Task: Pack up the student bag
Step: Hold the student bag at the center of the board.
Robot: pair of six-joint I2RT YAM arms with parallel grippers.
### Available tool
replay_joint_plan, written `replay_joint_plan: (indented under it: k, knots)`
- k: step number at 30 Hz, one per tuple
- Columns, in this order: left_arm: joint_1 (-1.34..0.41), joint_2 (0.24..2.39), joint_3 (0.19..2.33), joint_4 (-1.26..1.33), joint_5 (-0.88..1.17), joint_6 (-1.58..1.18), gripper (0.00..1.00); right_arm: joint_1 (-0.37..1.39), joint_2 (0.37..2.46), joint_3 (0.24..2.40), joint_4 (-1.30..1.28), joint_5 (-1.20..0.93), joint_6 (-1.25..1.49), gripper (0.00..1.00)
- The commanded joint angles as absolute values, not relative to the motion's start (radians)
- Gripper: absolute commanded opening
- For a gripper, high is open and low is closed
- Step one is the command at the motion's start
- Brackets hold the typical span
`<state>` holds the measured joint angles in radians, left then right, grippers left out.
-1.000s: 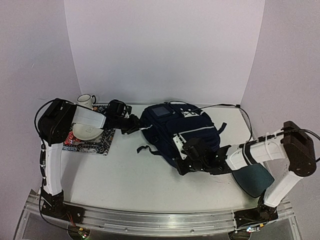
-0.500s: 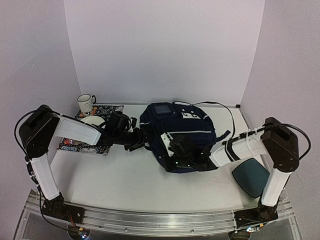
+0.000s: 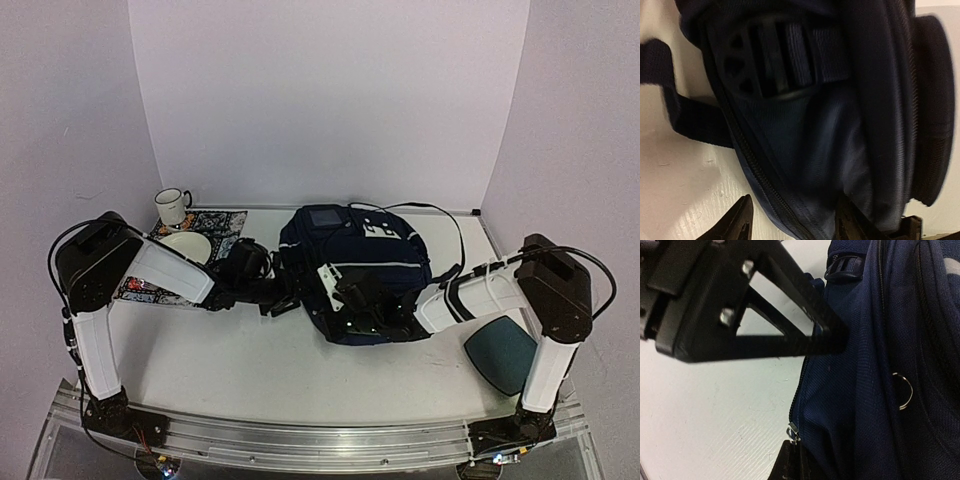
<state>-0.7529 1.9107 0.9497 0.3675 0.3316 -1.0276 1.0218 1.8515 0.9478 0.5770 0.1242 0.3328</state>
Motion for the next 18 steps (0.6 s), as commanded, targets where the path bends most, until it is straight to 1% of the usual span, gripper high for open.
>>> replay_joint_plan:
  k: [1, 3, 7, 8, 9, 13, 18]
  knots:
    - [-0.787, 1.947, 0.994, 0.436, 0.35, -1.067, 0.49, 1.034, 1.855, 0.982, 0.607, 0.082, 0.328, 0.0]
    - [-0.793, 1.954, 0.988, 0.448, 0.35, -1.077, 0.39, 1.035, 1.849, 0.979, 0.604, 0.083, 0.323, 0.0]
    - [-0.793, 1.939, 0.976, 0.466, 0.335, -1.072, 0.08, 1.037, 1.837, 0.964, 0.593, 0.082, 0.323, 0.0]
    - [-0.792, 1.934, 0.975, 0.466, 0.325, -1.064, 0.02, 1.038, 1.83, 0.956, 0.588, 0.08, 0.324, 0.0]
    - [-0.79, 1.929, 0.974, 0.466, 0.315, -1.057, 0.0, 1.039, 1.821, 0.948, 0.579, 0.08, 0.324, 0.0]
    - [-0.758, 1.918, 0.958, 0.465, 0.281, -1.029, 0.0, 1.039, 1.757, 0.904, 0.513, 0.089, 0.327, 0.0]
    - [-0.673, 1.919, 0.92, 0.463, 0.263, -0.996, 0.0, 1.039, 1.638, 0.836, 0.381, 0.107, 0.336, 0.0]
